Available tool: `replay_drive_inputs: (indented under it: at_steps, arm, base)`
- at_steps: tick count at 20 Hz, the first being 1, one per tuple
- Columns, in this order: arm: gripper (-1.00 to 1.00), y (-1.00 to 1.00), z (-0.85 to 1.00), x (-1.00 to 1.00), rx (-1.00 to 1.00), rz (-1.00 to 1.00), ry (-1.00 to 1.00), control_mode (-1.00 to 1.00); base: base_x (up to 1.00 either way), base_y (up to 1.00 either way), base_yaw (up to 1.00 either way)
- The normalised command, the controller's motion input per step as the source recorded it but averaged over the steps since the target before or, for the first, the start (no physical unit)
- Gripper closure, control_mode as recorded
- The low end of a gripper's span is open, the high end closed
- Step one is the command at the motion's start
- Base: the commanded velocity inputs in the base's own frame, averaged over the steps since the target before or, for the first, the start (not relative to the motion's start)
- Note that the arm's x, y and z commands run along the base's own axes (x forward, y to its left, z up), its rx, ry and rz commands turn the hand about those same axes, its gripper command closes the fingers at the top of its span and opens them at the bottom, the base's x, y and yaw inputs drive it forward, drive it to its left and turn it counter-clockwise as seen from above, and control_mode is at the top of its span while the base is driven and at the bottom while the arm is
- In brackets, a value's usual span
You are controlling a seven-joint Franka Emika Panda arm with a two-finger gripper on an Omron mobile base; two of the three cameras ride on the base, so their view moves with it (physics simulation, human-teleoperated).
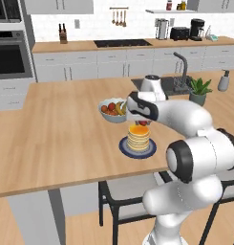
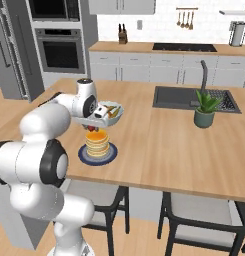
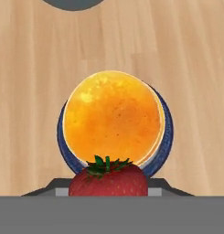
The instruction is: Take the strawberry from the fridge and place it on top of the pancake, located on the dining counter.
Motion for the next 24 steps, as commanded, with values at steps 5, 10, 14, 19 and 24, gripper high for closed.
replay_drive_inputs:
  at_steps: [5, 10, 14, 19, 24]
  arm:
    - [1.0, -0.12, -0.39, 0.25, 0.0, 0.03, 0.02, -1.0]
    - [1.0, 0.05, -0.34, 0.24, -0.01, 0.03, 0.02, -1.0]
    - [1.0, 0.01, -0.1, 0.18, 0.0, 0.02, 0.0, -1.0]
    - [1.0, 0.04, -0.01, 0.1, 0.0, 0.01, 0.0, -1.0]
    - [-1.0, 0.16, -0.08, 0.0, 0.0, 0.0, 0.01, -1.0]
  base:
    - [0.0, 0.0, 0.0]
    - [0.0, 0.0, 0.0]
    - [0.0, 0.0, 0.0]
    - [0.0, 0.0, 0.0]
    - [0.0, 0.0, 0.0]
